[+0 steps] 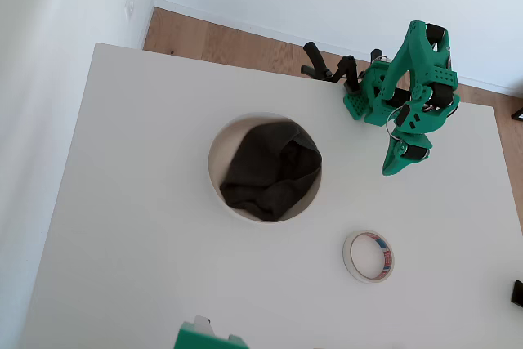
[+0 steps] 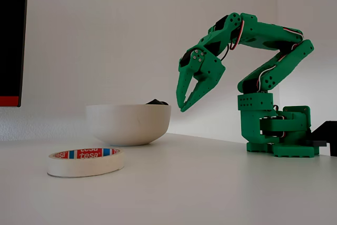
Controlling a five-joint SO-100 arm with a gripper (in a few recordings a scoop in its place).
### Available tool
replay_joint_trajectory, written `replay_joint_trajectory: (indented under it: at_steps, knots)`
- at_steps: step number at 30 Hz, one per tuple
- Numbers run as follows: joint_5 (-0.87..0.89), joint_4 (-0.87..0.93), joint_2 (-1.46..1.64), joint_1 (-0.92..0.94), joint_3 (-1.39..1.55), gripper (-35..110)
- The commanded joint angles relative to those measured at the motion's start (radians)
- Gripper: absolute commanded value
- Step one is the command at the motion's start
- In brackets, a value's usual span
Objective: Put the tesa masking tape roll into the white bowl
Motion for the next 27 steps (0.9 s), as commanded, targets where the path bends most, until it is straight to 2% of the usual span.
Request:
replay_joint_trajectory:
  at_steps: [1,7,17,21,24,27]
  knots:
    - [0.011,-0.026,-0.229,0.015,-0.258,-8]
    - [0.009,-0.018,-0.532,0.023,-0.514,-8]
    - [0.006,-0.114,-0.882,0.080,-0.690,-8]
    - [-0.005,-0.051,-0.983,0.094,-0.815,-8]
    - [0.018,-0.006,-1.012,0.092,-0.888,2]
    - [0.021,0.008,-1.009,0.081,-0.914,3]
